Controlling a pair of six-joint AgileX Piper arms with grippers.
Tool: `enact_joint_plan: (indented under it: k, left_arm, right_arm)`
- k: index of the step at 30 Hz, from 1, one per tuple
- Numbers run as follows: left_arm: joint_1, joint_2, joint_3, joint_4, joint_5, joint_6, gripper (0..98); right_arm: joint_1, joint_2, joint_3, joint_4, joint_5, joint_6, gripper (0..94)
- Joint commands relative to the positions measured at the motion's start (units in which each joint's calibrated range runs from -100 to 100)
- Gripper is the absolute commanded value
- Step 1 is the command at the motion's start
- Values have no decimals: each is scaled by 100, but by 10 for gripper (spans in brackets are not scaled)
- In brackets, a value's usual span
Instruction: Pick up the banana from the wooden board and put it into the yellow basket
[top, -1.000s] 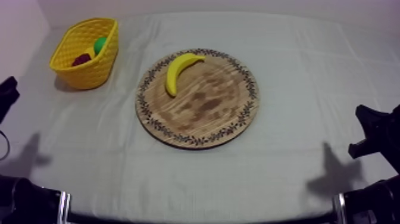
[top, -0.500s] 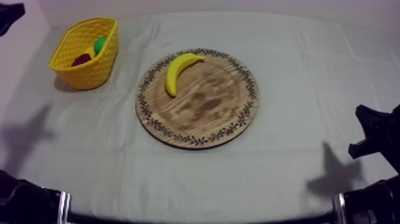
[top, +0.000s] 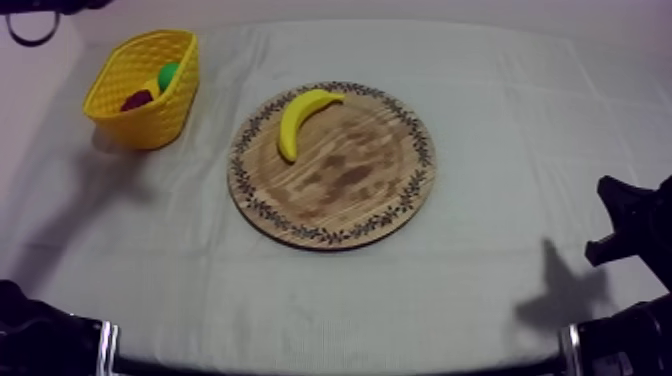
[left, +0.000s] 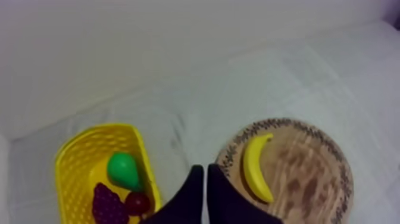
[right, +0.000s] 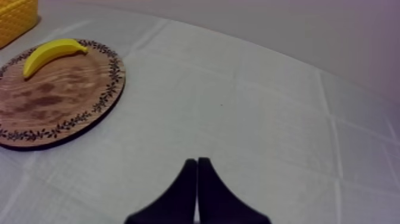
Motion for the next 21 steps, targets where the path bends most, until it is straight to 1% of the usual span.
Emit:
enact_joint_plan:
  k: [1,5,8,14,21]
  left_arm:
    - [165,305,-7,-6,29,-18,0]
    - [390,849,40,9,50,-31,0]
    - [485,1276,100,81,55,-39,0]
    - [577,2123,66,262,57,-75,0]
    - [612,2973,-314,326,57,41,0]
  right_arm:
    - [3,0,-5,-1,3,2,3]
    - [3,0,-5,-1,3,2,3]
    - [3,0,-5,-1,3,2,3]
    - [3,0,-5,-1,3,2,3]
    - [3,0,-5,-1,3,2,3]
